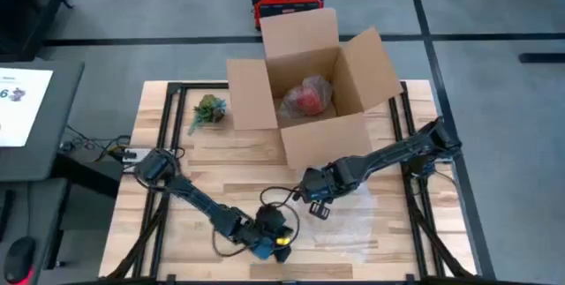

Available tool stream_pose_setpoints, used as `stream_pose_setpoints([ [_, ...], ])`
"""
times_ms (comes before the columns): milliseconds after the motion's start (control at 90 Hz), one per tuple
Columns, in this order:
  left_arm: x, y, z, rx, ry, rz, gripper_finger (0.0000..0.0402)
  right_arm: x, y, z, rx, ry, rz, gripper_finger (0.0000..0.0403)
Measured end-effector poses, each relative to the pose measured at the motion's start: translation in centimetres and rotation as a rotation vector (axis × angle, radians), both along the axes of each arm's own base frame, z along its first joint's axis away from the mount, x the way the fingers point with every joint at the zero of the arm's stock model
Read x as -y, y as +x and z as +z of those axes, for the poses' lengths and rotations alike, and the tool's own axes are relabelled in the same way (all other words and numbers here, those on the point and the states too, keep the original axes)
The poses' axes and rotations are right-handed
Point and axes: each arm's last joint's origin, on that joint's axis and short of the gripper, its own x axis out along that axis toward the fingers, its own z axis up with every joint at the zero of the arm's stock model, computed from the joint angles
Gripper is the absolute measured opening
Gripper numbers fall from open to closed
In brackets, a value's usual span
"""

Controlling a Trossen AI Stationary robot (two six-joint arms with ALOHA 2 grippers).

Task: Wrap mug
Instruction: Wrap the white mug with bubble wrap

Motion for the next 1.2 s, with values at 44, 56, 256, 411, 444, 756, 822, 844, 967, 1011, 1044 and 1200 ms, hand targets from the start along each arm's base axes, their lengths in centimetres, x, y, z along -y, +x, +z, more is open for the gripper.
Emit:
stream_pose_setpoints([
  [44,-0.3,0.6,-1.0,-0.012,-0.03,-0.017,0.0,0.0,0.0,0.0,-0.006,0.011,0.001,0.001],
  [56,-0.4,0.8,-1.3,-0.017,-0.038,-0.023,0.0,0.0,0.0,0.0,-0.008,0.013,0.002,0.001],
  [256,-0.3,1.1,-4.1,-0.112,-0.117,-0.089,0.0,0.1,-0.2,0.0,-0.033,0.02,-0.031,0.001],
  [411,1.0,-0.6,-4.5,-0.208,-0.103,-0.118,0.0,0.0,-0.3,-0.1,-0.036,0.025,-0.061,0.001],
  [444,1.4,-0.9,-4.5,-0.214,-0.104,-0.129,0.0,0.0,-0.3,-0.1,-0.035,0.026,-0.069,0.001],
  [756,4.4,-3.1,-4.6,-0.238,-0.126,-0.195,0.0,-0.2,-0.4,0.0,-0.024,-0.004,-0.083,0.001],
  [822,4.5,-3.2,-4.6,-0.239,-0.126,-0.197,0.0,-0.4,-0.5,0.0,-0.022,-0.021,-0.079,0.001],
  [844,4.5,-3.2,-4.6,-0.239,-0.126,-0.197,0.0,-0.5,-0.5,0.0,-0.024,-0.025,-0.076,0.001],
  [967,4.5,-3.2,-4.6,-0.239,-0.126,-0.197,0.0,-0.6,-0.6,-0.1,-0.026,-0.044,-0.066,0.0009],
  [1011,4.4,-3.1,-4.6,-0.24,-0.132,-0.199,0.0,-0.8,-0.6,-0.2,-0.024,-0.055,-0.058,0.0008],
  [1044,4.3,-3.1,-4.4,-0.239,-0.139,-0.202,0.0,-0.8,-0.5,-0.4,-0.026,-0.062,-0.053,0.0008],
  [1200,3.9,-3.0,-2.3,-0.222,-0.15,-0.238,0.0,-1.4,0.0,-1.6,-0.036,-0.07,-0.023,0.0009],
])
